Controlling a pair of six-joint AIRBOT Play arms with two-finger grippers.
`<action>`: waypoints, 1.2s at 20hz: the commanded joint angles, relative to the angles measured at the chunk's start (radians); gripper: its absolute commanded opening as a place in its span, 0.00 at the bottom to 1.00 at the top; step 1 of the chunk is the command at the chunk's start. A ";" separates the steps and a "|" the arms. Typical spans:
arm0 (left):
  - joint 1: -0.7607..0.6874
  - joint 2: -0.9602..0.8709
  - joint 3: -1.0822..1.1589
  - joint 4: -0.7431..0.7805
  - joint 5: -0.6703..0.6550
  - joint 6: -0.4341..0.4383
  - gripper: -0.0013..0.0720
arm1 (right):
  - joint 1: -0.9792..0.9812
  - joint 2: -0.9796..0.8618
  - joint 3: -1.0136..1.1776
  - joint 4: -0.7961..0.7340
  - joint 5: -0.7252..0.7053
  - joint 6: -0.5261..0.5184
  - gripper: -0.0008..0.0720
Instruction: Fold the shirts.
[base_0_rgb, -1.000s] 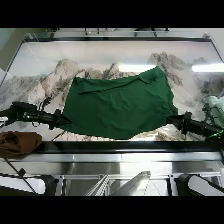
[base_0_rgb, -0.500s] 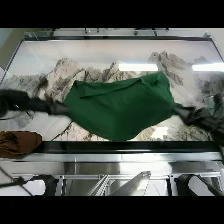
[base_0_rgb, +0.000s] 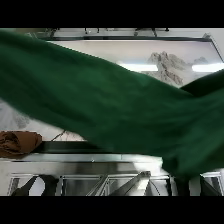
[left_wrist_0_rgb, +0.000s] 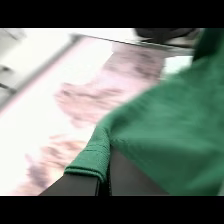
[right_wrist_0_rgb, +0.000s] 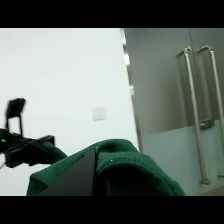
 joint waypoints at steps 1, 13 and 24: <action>0.006 -0.035 0.101 -0.008 0.005 -0.075 0.06 | -0.042 -0.016 0.137 -0.281 -0.156 0.085 0.05; -0.237 -0.882 -0.401 0.065 -0.237 -0.114 0.06 | 0.329 -0.925 -0.007 -0.608 -0.418 -0.041 0.05; -0.317 -1.234 -0.041 0.078 -0.251 -0.248 0.05 | 0.289 -1.398 0.188 -0.366 -0.130 -0.124 0.05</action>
